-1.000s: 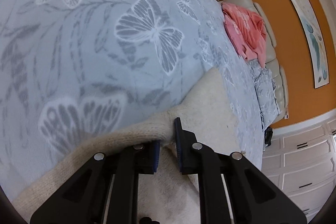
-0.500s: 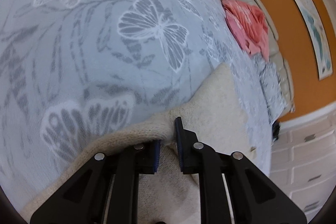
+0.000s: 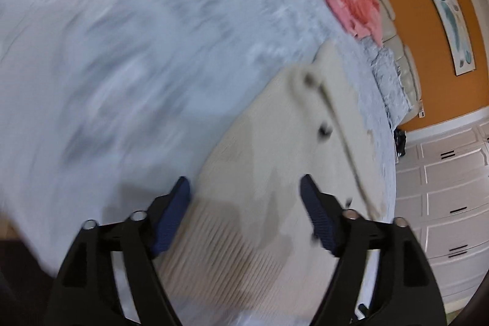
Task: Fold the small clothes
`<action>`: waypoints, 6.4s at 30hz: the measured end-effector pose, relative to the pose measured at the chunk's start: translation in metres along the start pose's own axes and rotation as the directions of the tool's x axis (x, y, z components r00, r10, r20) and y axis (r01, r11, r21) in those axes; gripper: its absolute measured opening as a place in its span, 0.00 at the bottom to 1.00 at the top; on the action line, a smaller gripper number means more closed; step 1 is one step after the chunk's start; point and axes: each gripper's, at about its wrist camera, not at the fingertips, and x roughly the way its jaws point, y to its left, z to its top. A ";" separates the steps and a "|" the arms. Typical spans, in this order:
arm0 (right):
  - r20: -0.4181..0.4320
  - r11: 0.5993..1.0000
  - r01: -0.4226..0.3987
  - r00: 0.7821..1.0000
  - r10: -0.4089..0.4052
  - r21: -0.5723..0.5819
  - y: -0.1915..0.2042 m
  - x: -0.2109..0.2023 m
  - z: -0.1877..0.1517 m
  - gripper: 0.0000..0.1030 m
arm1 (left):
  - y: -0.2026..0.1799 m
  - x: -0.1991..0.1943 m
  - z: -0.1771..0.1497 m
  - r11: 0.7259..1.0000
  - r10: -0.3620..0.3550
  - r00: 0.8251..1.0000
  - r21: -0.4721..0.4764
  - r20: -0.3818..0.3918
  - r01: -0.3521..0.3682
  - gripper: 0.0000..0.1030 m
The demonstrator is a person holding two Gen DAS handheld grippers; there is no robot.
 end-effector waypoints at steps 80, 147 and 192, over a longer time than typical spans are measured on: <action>0.302 0.953 -0.209 0.943 0.137 0.221 -0.011 0.012 0.168 0.14 | -0.140 0.098 0.034 0.981 0.113 0.993 0.156 0.016 -0.114 0.14; 0.293 0.977 0.209 0.937 -0.188 -0.045 0.010 0.026 0.188 0.08 | -0.157 0.122 0.034 0.888 0.233 0.972 0.406 0.014 -0.218 0.08; 0.355 0.961 0.231 0.920 -0.166 -0.150 0.030 -0.028 0.059 0.21 | -0.184 0.064 -0.058 0.677 0.262 0.960 0.690 0.099 -0.255 0.22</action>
